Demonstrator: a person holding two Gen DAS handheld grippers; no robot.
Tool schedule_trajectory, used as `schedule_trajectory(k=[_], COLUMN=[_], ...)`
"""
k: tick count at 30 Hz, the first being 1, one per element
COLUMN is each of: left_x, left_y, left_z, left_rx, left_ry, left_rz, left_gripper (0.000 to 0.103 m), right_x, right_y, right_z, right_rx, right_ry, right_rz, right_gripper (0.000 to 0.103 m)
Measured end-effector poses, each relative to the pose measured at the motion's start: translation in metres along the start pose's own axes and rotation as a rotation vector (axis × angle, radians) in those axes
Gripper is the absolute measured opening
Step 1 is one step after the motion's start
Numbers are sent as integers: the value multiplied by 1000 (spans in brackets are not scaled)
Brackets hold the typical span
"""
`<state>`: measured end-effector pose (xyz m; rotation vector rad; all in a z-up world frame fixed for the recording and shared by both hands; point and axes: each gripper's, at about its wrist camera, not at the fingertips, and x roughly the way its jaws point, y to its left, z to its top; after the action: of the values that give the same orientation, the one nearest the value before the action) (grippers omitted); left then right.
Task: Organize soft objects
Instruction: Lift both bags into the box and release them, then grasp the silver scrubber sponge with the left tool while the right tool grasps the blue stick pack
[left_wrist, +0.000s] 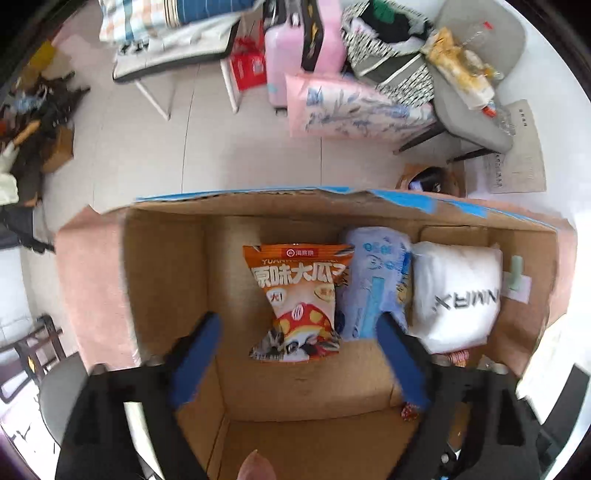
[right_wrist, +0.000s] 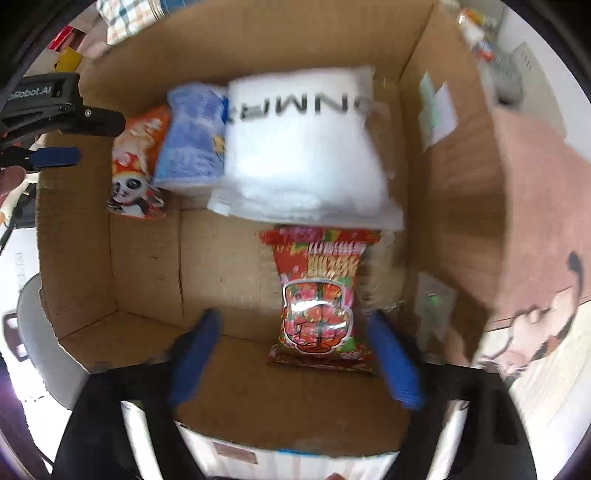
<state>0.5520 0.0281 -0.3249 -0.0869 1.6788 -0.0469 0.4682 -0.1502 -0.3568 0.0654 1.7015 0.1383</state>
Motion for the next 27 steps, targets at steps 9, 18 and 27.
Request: schedule_trajectory(k=[9, 18, 27], left_x=[-49, -102, -97], left_y=[-5, -3, 17], left_z=[-74, -152, -257], left_rx=[42, 59, 162], left_ry=[-150, -302, -349], left_rz=[-45, 15, 179], left_gripper=[100, 100, 100], right_x=[-52, -96, -125], right_y=[19, 23, 13], right_z=[-10, -70, -160], right_rx=[-22, 0, -10], right_ry=[-119, -213, -250], right_rz=[-79, 25, 178], right_gripper=[103, 103, 103])
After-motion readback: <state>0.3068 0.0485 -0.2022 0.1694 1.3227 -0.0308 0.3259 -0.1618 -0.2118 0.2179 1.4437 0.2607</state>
